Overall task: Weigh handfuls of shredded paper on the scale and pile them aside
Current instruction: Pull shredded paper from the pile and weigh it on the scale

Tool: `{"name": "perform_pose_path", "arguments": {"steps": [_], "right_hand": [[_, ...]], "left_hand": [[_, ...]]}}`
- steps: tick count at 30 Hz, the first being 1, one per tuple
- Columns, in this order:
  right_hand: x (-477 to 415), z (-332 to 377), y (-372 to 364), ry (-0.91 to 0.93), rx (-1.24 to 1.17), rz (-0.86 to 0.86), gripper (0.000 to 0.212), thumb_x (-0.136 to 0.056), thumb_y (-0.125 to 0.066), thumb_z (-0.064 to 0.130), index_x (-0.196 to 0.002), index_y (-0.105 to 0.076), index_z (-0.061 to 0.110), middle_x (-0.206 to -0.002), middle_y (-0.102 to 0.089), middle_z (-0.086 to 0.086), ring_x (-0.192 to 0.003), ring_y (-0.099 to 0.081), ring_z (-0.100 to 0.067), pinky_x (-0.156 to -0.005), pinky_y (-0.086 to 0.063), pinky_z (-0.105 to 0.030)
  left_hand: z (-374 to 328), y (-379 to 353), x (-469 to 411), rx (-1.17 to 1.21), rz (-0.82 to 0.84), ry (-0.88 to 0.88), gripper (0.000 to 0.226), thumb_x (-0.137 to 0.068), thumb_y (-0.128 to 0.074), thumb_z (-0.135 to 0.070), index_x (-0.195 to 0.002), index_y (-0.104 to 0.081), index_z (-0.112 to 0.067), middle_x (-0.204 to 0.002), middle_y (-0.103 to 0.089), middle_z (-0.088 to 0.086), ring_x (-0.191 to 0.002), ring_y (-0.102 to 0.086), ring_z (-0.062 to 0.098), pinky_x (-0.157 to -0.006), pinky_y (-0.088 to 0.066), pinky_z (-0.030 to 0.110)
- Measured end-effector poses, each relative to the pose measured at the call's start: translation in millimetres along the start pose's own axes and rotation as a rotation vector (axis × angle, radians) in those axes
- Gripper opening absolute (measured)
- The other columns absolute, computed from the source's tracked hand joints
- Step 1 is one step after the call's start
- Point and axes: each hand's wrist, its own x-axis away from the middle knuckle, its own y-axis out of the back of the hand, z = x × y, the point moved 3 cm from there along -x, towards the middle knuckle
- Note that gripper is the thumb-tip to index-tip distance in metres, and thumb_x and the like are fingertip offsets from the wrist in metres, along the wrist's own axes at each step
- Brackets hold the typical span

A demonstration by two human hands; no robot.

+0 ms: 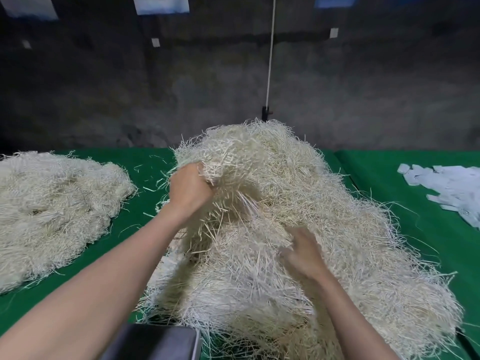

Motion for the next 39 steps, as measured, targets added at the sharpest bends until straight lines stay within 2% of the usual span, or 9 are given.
{"name": "perform_pose_path", "arguments": {"steps": [4,8,12,18,20,25,30,34,39], "right_hand": [[-6.6,74.7,2.6,0.137,-0.245,0.119,0.114,-0.068,-0.074,0.042,-0.144,0.01,0.045,-0.143,0.013,0.03,-0.139,0.005,-0.009,-0.113,-0.005,-0.047],[0.8,94.1,-54.4,0.068,-0.347,0.105,0.035,-0.096,-0.046,0.021,-0.129,-0.047,0.009,-0.098,-0.059,-0.001,-0.074,-0.056,-0.014,-0.068,-0.051,-0.031],[-1.6,26.4,-74.8,0.019,0.206,0.041,0.026,-0.103,-0.031,0.02,-0.124,-0.042,0.01,-0.086,-0.062,-0.004,-0.071,-0.062,-0.02,-0.056,-0.048,-0.031],[-12.6,-3.3,-72.5,-0.05,0.219,0.012,0.017,-0.101,-0.035,0.018,-0.113,-0.045,0.011,-0.08,-0.056,0.0,-0.069,-0.056,-0.02,-0.057,-0.043,-0.033],[-19.0,-9.0,-63.6,-0.136,0.043,0.012,0.014,-0.1,-0.037,0.017,-0.101,-0.05,0.013,-0.087,-0.059,-0.003,-0.07,-0.057,-0.019,-0.067,-0.052,-0.041],[-19.2,-11.4,-28.2,-0.181,-0.348,0.005,0.016,-0.092,-0.052,0.002,-0.083,-0.058,0.013,-0.082,-0.058,-0.004,-0.066,-0.055,-0.015,-0.051,-0.048,-0.014],[-16.3,2.6,-25.9,0.11,0.09,-0.009,0.009,-0.098,-0.047,0.019,-0.103,-0.053,0.017,-0.085,-0.061,-0.002,-0.07,-0.058,-0.014,-0.062,-0.05,-0.03],[-6.0,-9.2,-38.8,0.137,0.18,-0.06,0.02,-0.096,-0.047,0.013,-0.115,-0.052,0.017,-0.095,-0.063,-0.001,-0.084,-0.062,-0.016,-0.073,-0.051,-0.028],[11.7,-64.7,-44.1,-0.079,0.24,-0.042,0.02,-0.101,-0.032,0.018,-0.104,-0.052,0.017,-0.095,-0.06,-0.002,-0.095,-0.061,-0.024,-0.081,-0.048,-0.033]], "left_hand": [[-33.6,9.5,7.1,0.28,0.082,-0.099,0.016,-0.08,-0.073,-0.017,-0.069,-0.063,-0.02,-0.064,-0.06,-0.007,-0.062,-0.058,0.008,-0.051,-0.042,0.013],[-52.9,25.6,1.2,0.835,0.11,0.146,0.031,-0.069,-0.077,-0.004,-0.076,-0.066,-0.032,-0.072,-0.07,-0.018,-0.063,-0.063,-0.006,-0.052,-0.05,0.012],[-34.9,29.8,-11.7,0.938,0.101,0.44,0.027,-0.081,-0.067,-0.004,-0.103,-0.059,-0.017,-0.093,-0.065,-0.007,-0.077,-0.061,0.001,-0.065,-0.047,0.016],[-7.7,-15.8,22.2,1.145,0.439,0.687,0.046,-0.098,-0.045,-0.023,-0.132,-0.041,0.008,-0.139,-0.039,0.029,-0.126,-0.039,0.048,-0.107,-0.037,0.048],[-0.8,-31.8,23.2,0.98,0.7,0.59,0.049,-0.102,-0.032,-0.005,-0.137,-0.012,0.022,-0.147,-0.01,0.04,-0.135,-0.011,0.054,-0.114,-0.012,0.051],[-5.4,-51.0,51.6,-0.312,1.295,0.027,0.051,-0.088,-0.061,-0.021,-0.13,-0.047,0.004,-0.137,-0.049,0.014,-0.128,-0.047,0.032,-0.102,-0.044,0.038],[-7.1,-50.5,27.2,-0.433,0.465,-0.265,0.035,-0.074,-0.047,0.005,-0.104,-0.055,-0.013,-0.07,-0.051,-0.004,-0.058,-0.05,0.005,-0.046,-0.039,0.015],[-22.2,-38.6,13.8,-0.312,0.159,-0.422,0.059,-0.059,-0.034,0.014,-0.106,-0.06,-0.012,-0.061,-0.046,-0.003,-0.052,-0.048,0.01,-0.041,-0.027,0.014],[-2.0,-9.0,-26.4,-0.083,-0.085,-0.128,0.039,-0.077,-0.058,0.012,-0.111,-0.06,-0.007,-0.088,-0.064,0.006,-0.079,-0.062,0.026,-0.062,-0.053,0.034]]}}
